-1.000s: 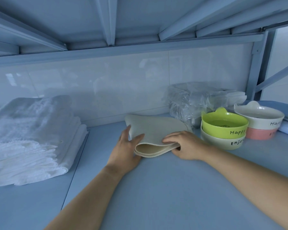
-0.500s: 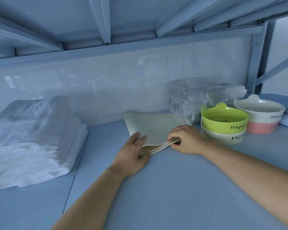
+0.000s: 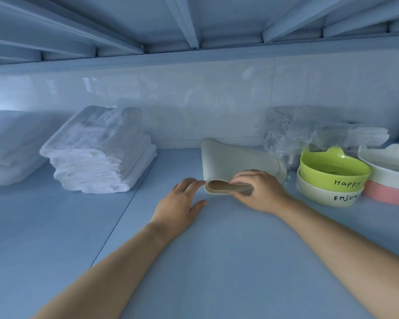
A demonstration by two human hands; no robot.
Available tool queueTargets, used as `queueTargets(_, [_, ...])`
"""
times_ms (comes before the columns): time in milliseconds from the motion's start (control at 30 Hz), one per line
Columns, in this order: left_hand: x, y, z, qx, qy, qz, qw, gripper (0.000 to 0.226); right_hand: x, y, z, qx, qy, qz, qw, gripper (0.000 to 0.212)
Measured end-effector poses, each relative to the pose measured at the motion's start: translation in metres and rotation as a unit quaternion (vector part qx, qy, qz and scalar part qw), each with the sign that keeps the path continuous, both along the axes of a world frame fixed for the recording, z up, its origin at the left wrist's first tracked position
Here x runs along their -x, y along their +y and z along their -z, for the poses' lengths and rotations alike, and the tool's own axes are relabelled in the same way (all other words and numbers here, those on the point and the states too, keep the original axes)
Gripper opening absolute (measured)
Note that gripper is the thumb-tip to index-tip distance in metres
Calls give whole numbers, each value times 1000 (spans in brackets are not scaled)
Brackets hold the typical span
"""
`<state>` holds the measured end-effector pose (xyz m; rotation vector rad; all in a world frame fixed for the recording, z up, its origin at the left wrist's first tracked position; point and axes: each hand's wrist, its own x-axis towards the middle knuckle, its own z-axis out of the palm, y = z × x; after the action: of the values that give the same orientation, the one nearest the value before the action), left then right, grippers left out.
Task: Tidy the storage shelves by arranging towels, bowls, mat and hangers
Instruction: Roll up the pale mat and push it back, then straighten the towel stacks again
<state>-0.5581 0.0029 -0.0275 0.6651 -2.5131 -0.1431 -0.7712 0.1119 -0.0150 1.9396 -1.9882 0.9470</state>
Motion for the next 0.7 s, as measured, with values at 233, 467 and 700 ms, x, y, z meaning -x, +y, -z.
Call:
queueTargets(233, [-68, 22, 1, 5, -7, -70, 997, 40, -31, 0, 0, 4, 7, -52, 999, 20])
queueTargets(467, [-111, 25, -5, 16, -43, -115, 992, 40, -81, -5, -4, -24, 28, -134, 990, 22])
queueTargets(700, [-183, -11, -11, 55, -107, -153, 981, 43, -157, -41, -15, -44, 12, -176, 983, 24])
